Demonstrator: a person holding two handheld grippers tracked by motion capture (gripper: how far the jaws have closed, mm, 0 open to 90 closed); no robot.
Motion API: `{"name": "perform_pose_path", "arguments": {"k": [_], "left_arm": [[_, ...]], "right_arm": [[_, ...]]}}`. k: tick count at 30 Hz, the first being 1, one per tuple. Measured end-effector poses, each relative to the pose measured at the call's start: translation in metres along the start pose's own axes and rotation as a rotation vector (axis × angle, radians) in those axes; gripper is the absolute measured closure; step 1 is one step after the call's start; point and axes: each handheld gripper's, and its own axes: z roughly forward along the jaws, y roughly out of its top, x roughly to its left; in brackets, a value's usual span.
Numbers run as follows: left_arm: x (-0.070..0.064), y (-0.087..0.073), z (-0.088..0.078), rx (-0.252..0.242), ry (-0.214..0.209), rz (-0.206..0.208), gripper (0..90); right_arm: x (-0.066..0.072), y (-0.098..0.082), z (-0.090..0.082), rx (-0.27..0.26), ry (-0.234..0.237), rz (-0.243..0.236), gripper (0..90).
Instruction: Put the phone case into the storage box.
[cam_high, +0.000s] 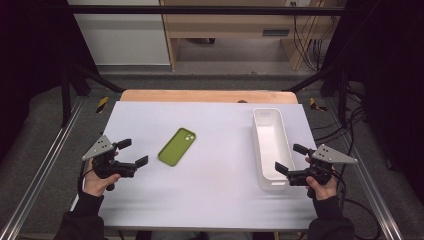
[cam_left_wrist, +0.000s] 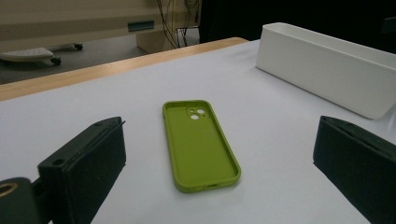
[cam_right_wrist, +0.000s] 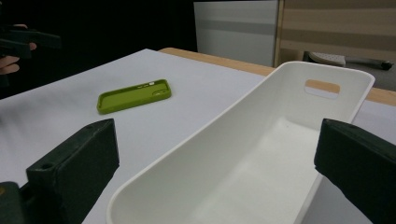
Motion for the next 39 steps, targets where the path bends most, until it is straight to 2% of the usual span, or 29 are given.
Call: {"name": "perform_pose_path", "arguments": {"k": [12, 24, 39], "left_arm": [[-0.001, 0.002, 0.000, 0.003, -0.001, 0.005, 2.0], [-0.006, 0.006, 0.003, 0.020, 0.013, 0.004, 2.0], [-0.017, 0.015, 0.010, 0.038, 0.032, 0.011, 2.0]], "right_arm": [[-0.001, -0.002, -0.001, 0.002, 0.001, 0.008, 0.3], [0.000, -0.001, 0.001, 0.005, 0.007, -0.004, 0.3], [0.001, -0.001, 0.001, 0.009, 0.008, -0.007, 0.3]]}}
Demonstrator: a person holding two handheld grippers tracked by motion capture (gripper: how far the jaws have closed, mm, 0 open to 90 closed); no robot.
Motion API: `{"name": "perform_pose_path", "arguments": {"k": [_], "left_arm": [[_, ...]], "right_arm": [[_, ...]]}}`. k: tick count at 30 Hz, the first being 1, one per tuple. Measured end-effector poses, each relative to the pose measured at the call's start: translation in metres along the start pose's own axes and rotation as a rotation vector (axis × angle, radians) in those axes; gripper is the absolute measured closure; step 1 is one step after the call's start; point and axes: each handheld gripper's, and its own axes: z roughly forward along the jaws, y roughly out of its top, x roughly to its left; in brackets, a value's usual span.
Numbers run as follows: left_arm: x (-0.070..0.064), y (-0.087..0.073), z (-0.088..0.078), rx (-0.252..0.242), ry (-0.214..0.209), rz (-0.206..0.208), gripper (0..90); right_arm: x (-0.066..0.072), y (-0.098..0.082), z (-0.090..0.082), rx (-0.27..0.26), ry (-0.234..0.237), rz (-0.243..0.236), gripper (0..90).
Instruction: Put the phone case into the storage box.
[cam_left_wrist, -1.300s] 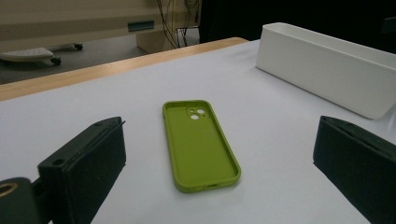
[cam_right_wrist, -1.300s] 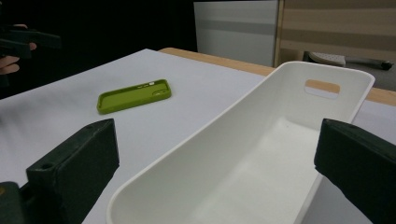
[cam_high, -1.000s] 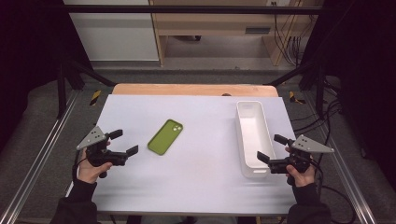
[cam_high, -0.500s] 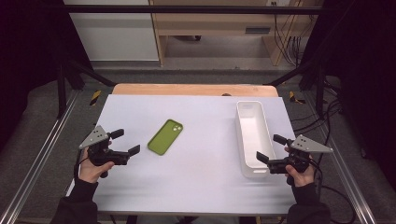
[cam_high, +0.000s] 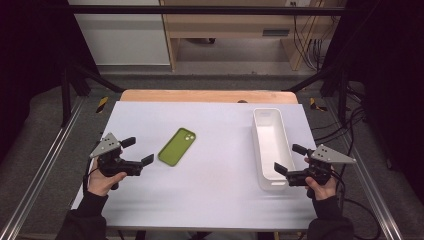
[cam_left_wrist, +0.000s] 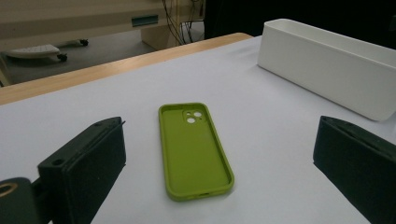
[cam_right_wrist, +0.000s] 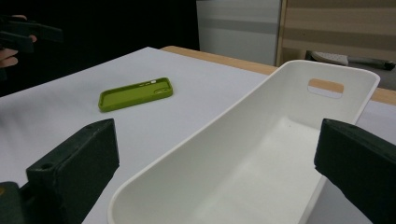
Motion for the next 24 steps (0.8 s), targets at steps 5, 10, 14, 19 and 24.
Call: {"name": "perform_pose_path", "arguments": {"k": [5, 10, 14, 19, 24], "left_arm": [[-0.004, 0.003, 0.001, -0.006, -0.001, 0.002, 2.0], [-0.009, 0.008, 0.003, -0.003, 0.000, 0.004, 2.0], [-0.011, 0.010, 0.004, 0.002, 0.002, 0.008, 2.0], [-0.013, 0.013, 0.005, 0.006, 0.007, 0.007, 2.0], [-0.015, 0.016, 0.006, 0.011, 0.010, 0.012, 1.9]], "right_arm": [[0.000, 0.000, 0.001, 0.003, -0.002, -0.006, 0.3], [0.001, 0.000, 0.000, 0.003, -0.002, -0.005, 0.4], [0.001, 0.000, 0.000, 0.006, -0.001, -0.009, 0.3], [0.001, 0.000, 0.001, 0.013, 0.000, -0.009, 0.4], [0.001, 0.000, 0.002, 0.015, 0.000, -0.009, 0.3]]}}
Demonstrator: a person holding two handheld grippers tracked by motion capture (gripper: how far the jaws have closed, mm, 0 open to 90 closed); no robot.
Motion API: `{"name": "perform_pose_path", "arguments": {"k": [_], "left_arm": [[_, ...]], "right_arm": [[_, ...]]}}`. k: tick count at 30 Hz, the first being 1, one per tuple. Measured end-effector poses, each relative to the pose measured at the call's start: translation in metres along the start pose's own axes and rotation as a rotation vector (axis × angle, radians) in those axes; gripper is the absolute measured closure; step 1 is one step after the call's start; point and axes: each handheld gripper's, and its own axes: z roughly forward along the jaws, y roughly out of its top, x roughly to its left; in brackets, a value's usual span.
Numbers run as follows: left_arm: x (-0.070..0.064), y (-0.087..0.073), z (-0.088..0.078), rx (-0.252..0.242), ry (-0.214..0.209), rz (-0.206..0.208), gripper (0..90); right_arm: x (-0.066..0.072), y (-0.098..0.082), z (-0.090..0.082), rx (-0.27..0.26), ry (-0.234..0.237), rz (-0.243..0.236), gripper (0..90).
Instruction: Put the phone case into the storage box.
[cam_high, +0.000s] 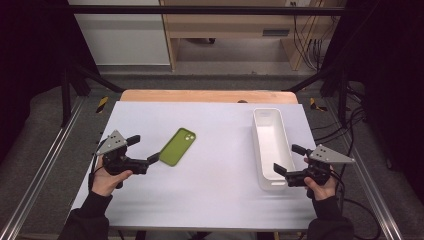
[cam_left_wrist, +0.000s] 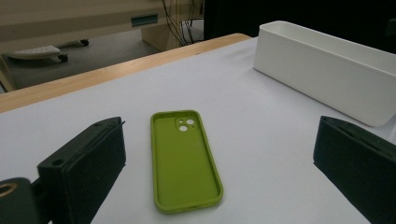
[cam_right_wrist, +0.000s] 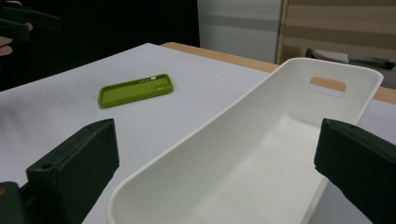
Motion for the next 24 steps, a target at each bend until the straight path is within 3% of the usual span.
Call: {"name": "perform_pose_path", "arguments": {"k": [24], "left_arm": [[0.001, 0.021, 0.007, 0.006, 0.004, 0.014, 1.5]], "right_arm": [[0.000, -0.001, 0.000, 0.009, 0.000, -0.005, 0.3]]}}
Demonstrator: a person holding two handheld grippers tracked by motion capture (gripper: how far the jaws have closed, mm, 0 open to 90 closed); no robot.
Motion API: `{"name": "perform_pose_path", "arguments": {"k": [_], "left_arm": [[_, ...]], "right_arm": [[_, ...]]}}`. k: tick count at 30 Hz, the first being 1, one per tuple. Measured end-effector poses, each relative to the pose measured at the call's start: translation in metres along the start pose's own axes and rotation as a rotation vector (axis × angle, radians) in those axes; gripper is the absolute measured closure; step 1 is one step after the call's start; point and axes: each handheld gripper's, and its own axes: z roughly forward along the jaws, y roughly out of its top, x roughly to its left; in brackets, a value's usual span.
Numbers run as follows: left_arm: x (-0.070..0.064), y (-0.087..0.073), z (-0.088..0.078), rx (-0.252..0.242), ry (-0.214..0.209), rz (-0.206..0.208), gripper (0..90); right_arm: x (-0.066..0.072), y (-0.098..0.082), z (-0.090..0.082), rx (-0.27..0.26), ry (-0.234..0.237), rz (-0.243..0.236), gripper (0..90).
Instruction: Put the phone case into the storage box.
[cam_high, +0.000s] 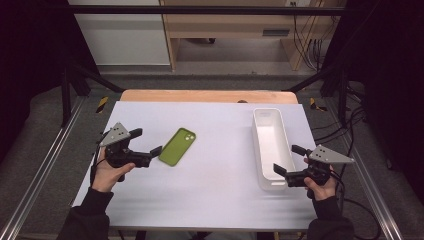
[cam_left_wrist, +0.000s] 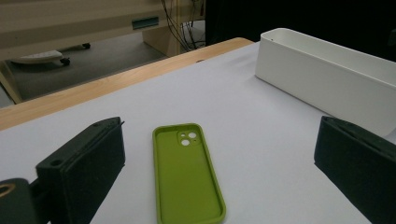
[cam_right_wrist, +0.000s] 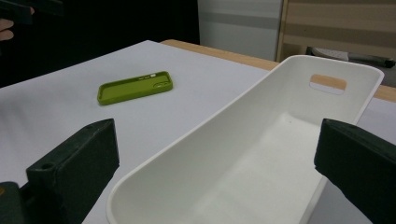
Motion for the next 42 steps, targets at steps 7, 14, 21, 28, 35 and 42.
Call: {"name": "perform_pose_path", "arguments": {"k": [7, 14, 21, 28, 35, 42], "left_arm": [[0.003, 0.006, 0.007, 0.008, 0.002, -0.002, 1.4], [0.007, 0.010, 0.012, 0.021, 0.005, -0.001, 1.3], [0.008, 0.017, 0.017, 0.029, 0.010, 0.007, 1.4], [0.007, 0.025, 0.026, 0.040, 0.015, 0.023, 1.3], [0.007, 0.031, 0.033, 0.052, 0.021, 0.031, 1.4], [0.008, 0.031, 0.042, 0.065, 0.030, 0.025, 1.4]], "right_arm": [[0.000, 0.000, -0.001, -0.003, -0.001, 0.000, 0.4], [0.000, 0.000, -0.001, -0.003, -0.001, 0.000, 0.3], [0.000, 0.000, -0.001, -0.003, -0.002, 0.001, 0.3], [0.000, 0.000, -0.001, -0.002, 0.000, 0.000, 0.4], [-0.001, 0.000, -0.001, -0.004, -0.002, -0.001, 0.3], [-0.001, 0.000, -0.001, -0.005, -0.001, -0.001, 0.4]]}}
